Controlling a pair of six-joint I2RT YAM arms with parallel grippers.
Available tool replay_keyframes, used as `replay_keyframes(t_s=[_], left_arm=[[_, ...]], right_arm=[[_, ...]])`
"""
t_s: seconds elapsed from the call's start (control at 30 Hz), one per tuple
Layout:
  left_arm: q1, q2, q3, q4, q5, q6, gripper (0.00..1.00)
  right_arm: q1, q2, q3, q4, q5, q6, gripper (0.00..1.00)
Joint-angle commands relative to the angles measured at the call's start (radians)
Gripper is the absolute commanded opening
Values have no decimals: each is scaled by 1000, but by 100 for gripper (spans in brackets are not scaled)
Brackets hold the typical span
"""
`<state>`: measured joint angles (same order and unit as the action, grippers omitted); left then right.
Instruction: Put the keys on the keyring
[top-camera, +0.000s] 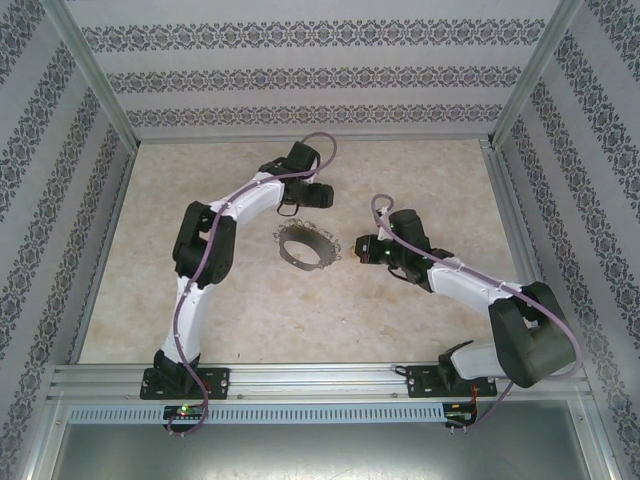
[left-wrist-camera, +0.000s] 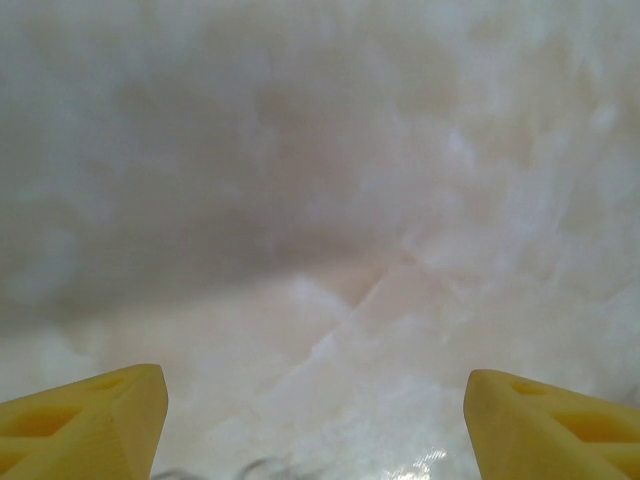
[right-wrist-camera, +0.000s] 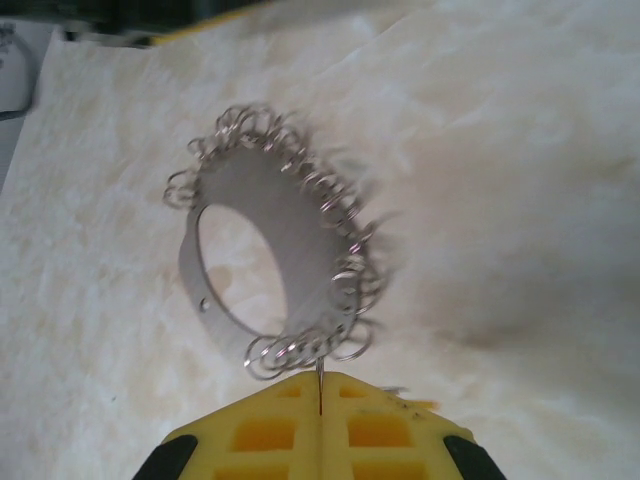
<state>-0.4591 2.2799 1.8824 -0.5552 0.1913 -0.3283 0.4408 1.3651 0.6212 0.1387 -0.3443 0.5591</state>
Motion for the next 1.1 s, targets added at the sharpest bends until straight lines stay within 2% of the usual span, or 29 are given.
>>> replay_keyframes(t_s=[0.0,0.23,0.63,0.87,1.07], left_arm=[[-8,29,35,-114,85,58,78],[-8,29,-39,-83,92,45,77],[-8,-97,-317,20,122,-27,76],[-23,-224,-539,133,166,-141,76],[-101,-299,-681,250,191,-305,76]], right_arm=[[64,21,-6,28,31,45,0],[141,182,69,79,56,101,0],[77,361,180,96,81,142,0],[43,469,277,107,48,142,0],[25,560,367,109,18,146,0]])
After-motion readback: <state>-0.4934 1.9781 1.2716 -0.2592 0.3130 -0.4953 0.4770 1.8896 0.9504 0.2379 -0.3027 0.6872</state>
